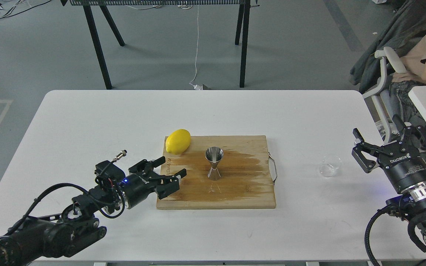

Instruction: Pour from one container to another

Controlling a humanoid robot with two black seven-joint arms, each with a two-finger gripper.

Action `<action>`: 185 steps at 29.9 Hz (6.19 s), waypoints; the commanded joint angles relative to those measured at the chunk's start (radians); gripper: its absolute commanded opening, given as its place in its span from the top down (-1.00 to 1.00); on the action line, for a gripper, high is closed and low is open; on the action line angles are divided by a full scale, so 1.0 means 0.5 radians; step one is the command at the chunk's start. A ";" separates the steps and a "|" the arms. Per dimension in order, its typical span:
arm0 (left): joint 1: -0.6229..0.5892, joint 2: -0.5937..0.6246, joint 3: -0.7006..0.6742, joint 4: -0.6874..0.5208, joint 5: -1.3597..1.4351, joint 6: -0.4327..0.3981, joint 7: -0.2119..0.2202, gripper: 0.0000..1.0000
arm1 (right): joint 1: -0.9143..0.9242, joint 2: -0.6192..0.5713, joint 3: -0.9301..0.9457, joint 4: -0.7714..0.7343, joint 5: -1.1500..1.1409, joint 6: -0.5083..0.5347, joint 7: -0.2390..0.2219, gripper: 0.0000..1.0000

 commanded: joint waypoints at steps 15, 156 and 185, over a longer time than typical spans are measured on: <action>-0.014 1.028 -0.711 -0.530 -2.078 -1.955 0.000 -1.00 | 0.159 -0.004 -0.146 -0.031 -0.006 0.000 -0.012 -0.98; 0.173 0.739 -0.782 -0.312 -3.519 -1.955 0.000 -1.00 | 0.426 0.303 -0.300 -0.147 0.227 -1.800 0.249 -0.06; 0.179 0.743 -0.782 -0.303 -3.519 -1.955 0.000 -1.00 | 0.414 0.300 -0.288 0.122 0.163 -1.557 0.252 0.24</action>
